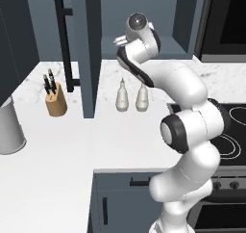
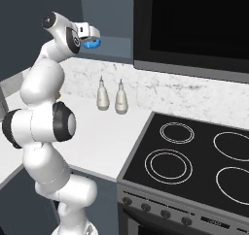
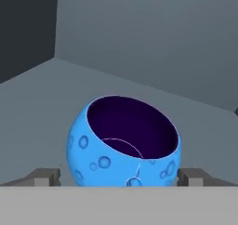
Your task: Gather all objects into one cabinet and sort the glasses and bowls to opposite sides.
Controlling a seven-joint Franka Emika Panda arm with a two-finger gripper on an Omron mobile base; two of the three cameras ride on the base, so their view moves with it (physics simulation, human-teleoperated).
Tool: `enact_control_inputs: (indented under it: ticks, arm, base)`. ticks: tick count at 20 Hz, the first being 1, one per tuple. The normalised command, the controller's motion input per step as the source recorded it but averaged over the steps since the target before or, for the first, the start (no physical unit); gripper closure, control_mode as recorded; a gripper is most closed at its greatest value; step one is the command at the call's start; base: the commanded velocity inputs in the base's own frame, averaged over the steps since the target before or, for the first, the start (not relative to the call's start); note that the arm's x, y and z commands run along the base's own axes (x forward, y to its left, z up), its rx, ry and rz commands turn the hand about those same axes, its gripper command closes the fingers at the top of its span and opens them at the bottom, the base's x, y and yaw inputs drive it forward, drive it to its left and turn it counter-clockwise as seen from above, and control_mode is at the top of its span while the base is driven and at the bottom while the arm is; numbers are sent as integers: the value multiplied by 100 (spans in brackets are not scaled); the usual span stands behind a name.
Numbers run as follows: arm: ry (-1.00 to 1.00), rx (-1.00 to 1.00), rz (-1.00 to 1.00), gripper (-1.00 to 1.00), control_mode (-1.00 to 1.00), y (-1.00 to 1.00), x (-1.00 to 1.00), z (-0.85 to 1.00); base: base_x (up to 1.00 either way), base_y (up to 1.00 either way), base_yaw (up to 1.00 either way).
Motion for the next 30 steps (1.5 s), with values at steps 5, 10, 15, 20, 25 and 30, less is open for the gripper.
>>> enact_control_inputs:
  ticks: [5, 10, 15, 20, 25, 30]
  arm:
    - [0, 0, -2, -100, -100, 0, 15, -3]
    - [0, 0, 0, -100, -100, 0, 3, 0]
    - [0, 0, 0, -100, -100, 0, 0, 0]
    - [0, 0, 0, 100, -100, 0, 0, 0]
    - [0, 0, 0, 100, -100, 0, 0, 0]
    - [0, 0, 0, 100, -100, 0, -5, 0]
  base:
    - [0, 0, 0]
    - [0, 0, 0]
    - [0, 0, 0]
    - [0, 0, 0]
    - [0, 0, 0]
    - [0, 0, 0]
